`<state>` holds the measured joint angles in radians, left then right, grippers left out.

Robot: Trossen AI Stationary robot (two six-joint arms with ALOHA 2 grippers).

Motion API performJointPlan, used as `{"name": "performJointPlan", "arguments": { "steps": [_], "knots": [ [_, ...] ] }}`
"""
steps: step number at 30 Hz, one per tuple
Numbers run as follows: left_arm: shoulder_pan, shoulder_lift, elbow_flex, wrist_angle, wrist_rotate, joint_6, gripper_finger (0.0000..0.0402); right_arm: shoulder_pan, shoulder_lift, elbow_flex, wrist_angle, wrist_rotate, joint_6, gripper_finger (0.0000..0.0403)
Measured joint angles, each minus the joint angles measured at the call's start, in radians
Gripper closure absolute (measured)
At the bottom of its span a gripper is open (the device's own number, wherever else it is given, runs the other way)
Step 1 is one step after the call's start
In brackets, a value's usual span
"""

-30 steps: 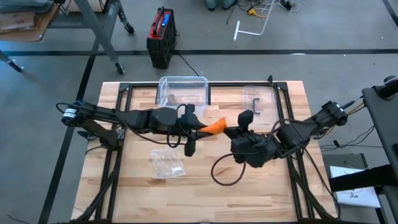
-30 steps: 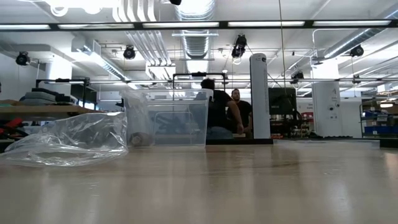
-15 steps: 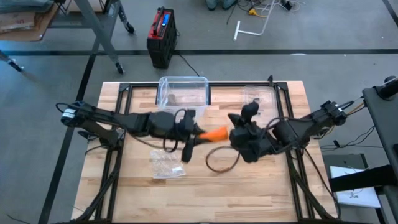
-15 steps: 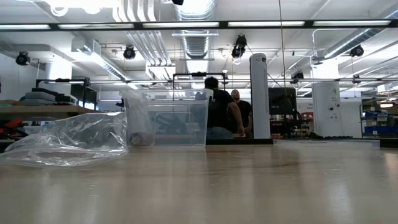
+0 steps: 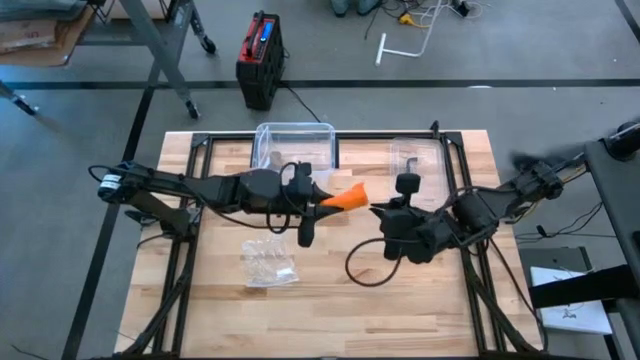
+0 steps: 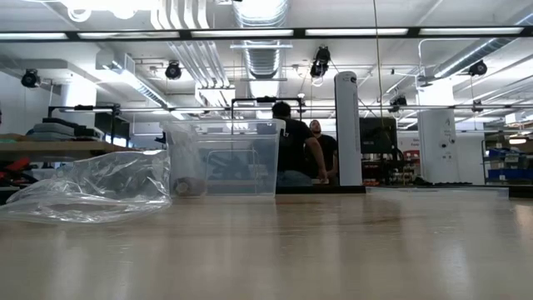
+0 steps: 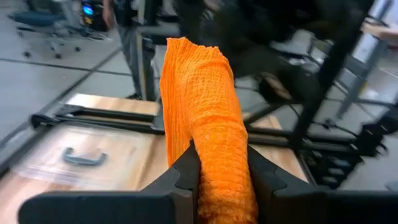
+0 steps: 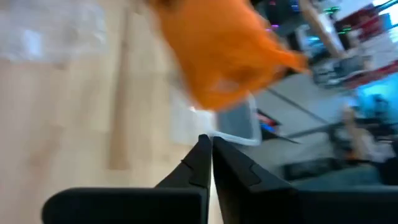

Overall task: Roll bandage
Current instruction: Roll the orange bandage

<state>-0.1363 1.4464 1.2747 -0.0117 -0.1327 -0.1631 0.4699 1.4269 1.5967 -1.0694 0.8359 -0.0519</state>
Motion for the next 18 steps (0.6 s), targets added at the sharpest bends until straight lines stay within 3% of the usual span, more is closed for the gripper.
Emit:
{"name": "performJointPlan", "arguments": {
  "steps": [7, 13, 18],
  "knots": [
    [0.017, -0.001, 0.0, 0.036, -0.011, -0.003, 0.0333, 0.008, 0.009, -0.001, 0.028, 0.0, 0.123, 0.0365],
    [0.022, -0.001, -0.001, 0.045, -0.017, -0.003, 0.034, 0.009, 0.007, -0.002, 0.171, 0.042, 0.026, 0.0341],
    [0.022, -0.002, -0.001, 0.048, -0.02, -0.004, 0.0331, 0.005, 0.008, -0.002, 0.178, 0.075, 0.019, 0.0325]
  ]
}}
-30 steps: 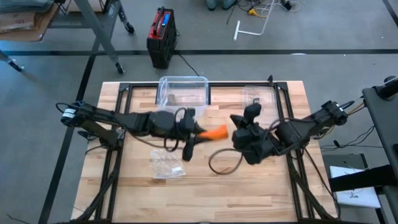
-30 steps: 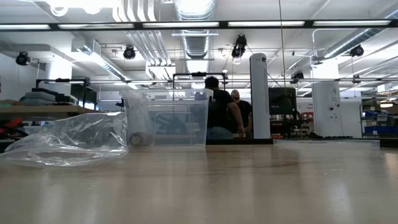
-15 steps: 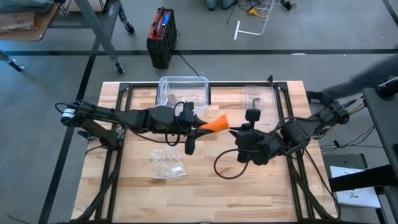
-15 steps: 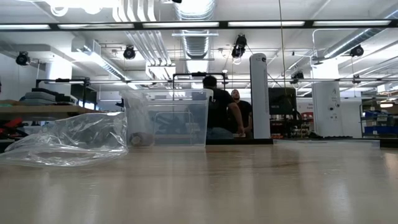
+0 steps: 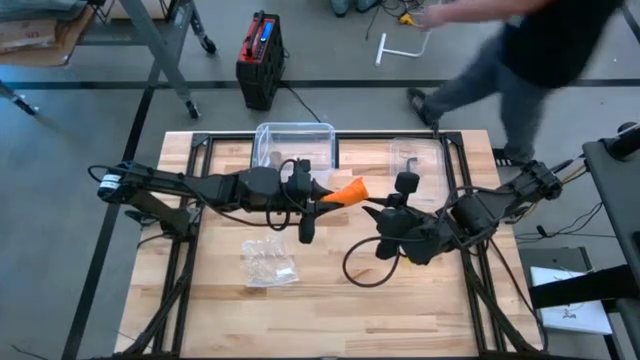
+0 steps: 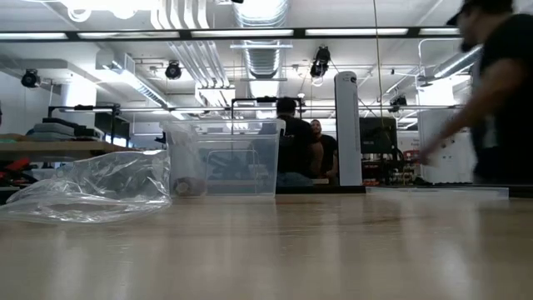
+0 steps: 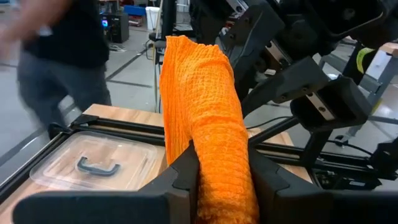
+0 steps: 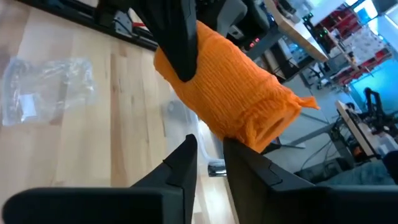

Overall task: Roll bandage
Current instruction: Roll the orange bandage

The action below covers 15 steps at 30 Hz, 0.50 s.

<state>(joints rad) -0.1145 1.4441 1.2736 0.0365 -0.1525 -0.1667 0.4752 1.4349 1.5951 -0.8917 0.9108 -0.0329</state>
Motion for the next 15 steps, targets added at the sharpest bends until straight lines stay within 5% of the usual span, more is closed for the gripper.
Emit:
{"name": "performJointPlan", "arguments": {
  "steps": [15],
  "knots": [
    [0.001, 0.0, -0.004, -0.002, 0.0, 0.009, 0.0333, -0.002, -0.008, 0.0, 0.016, 0.033, -0.015, 0.0319]
  ]
}}
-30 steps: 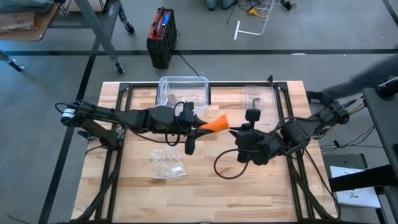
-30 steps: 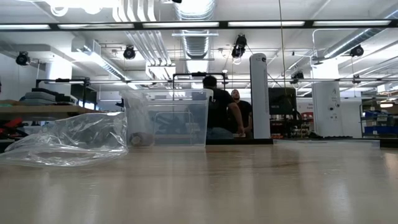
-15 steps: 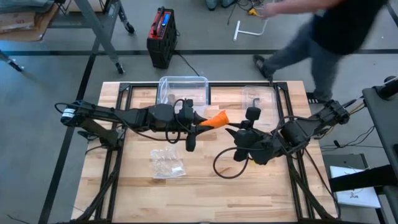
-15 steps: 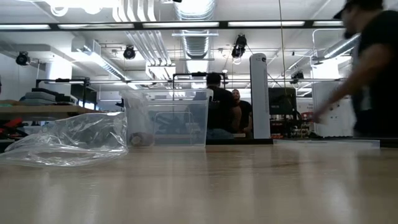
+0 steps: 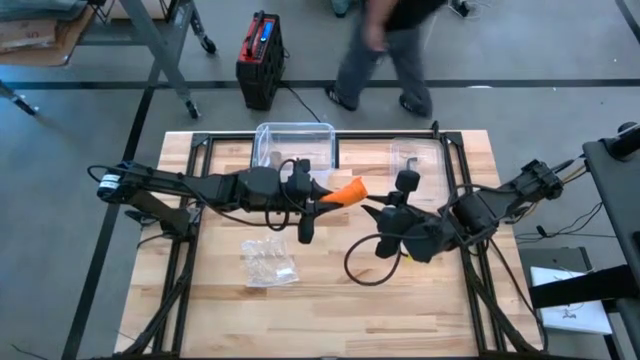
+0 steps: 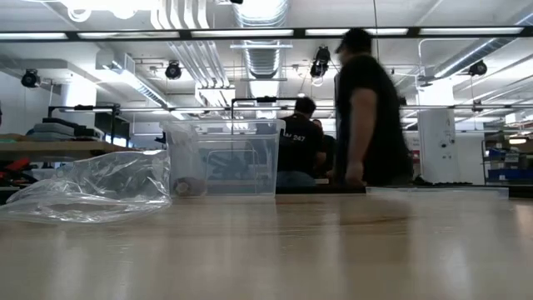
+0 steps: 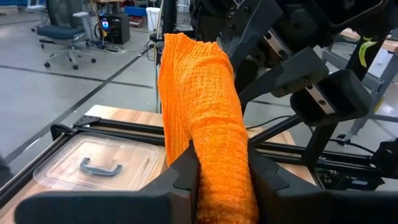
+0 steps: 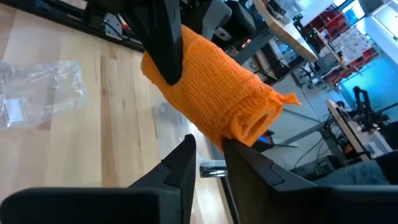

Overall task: Roll bandage
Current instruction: Roll the orange bandage

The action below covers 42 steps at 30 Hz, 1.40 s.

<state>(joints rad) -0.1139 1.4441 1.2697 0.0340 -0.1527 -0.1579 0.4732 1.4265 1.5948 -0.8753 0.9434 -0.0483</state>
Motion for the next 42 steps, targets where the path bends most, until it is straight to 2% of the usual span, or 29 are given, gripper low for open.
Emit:
{"name": "performJointPlan", "arguments": {
  "steps": [9, 16, 24, 32, 36, 42],
  "knots": [
    [0.0, 0.008, 0.0, 0.004, -0.003, 0.03, 0.0333, -0.025, 0.011, 0.0, 0.024, 0.003, -0.015, 0.0314],
    [0.001, 0.034, -0.001, 0.008, 0.026, 0.076, 0.0344, -0.039, 0.013, 0.0, 0.034, -0.012, -0.014, 0.0356],
    [-0.001, 0.037, -0.003, 0.001, 0.043, 0.097, 0.0333, -0.039, 0.013, 0.0, 0.023, -0.075, -0.015, 0.04],
    [-0.001, 0.027, -0.003, 0.003, -0.011, 0.076, 0.0339, -0.04, 0.009, 0.0, 0.015, -0.03, 0.006, 0.0403],
    [-0.001, 0.023, -0.008, 0.005, -0.015, 0.071, 0.0332, -0.04, -0.001, 0.0, -0.001, -0.026, 0.029, 0.0403],
    [-0.001, 0.021, -0.014, 0.011, -0.021, 0.058, 0.0343, -0.04, -0.014, 0.0, 0.008, -0.016, 0.03, 0.0403]
  ]
}}
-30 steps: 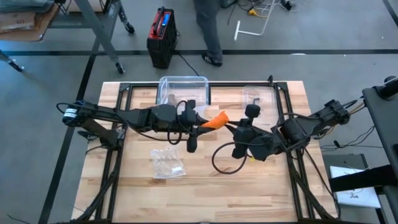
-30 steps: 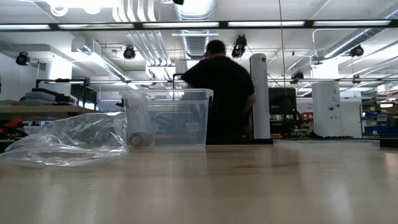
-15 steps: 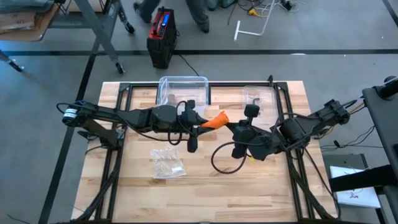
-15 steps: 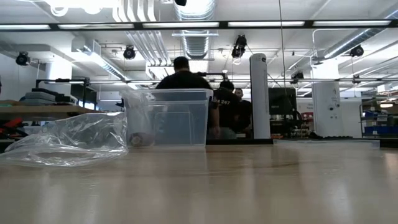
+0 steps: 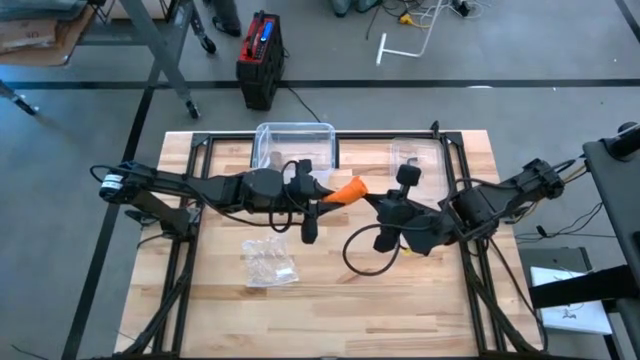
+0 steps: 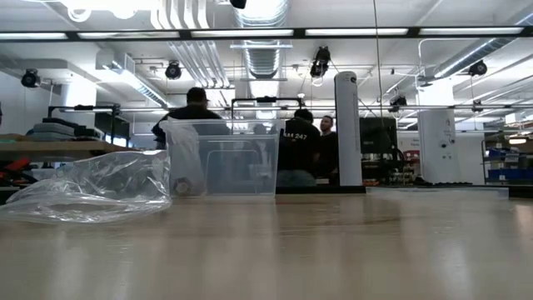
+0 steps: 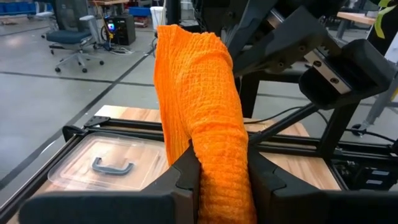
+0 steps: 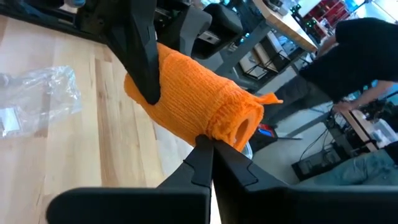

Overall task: Roll bandage
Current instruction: Roll the orange bandage

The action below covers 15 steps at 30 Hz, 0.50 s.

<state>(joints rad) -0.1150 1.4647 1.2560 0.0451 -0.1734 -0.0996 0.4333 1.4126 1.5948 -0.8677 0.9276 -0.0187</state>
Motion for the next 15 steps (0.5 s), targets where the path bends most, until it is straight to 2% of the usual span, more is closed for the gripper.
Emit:
{"name": "performJointPlan", "arguments": {
  "steps": [7, 11, 15],
  "knots": [
    [-0.001, -0.002, -0.001, -0.006, -0.039, -0.006, 0.0331, 0.012, -0.009, 0.004, 0.044, 0.01, -0.029, 0.0403],
    [0.0, 0.004, -0.006, -0.029, -0.042, -0.01, 0.0339, 0.025, -0.017, 0.022, 0.104, 0.013, -0.063, 0.0403],
    [0.0, -0.001, -0.006, 0.014, -0.046, -0.014, 0.0343, 0.027, -0.016, 0.022, 0.121, -0.005, -0.097, 0.0403]
  ]
}}
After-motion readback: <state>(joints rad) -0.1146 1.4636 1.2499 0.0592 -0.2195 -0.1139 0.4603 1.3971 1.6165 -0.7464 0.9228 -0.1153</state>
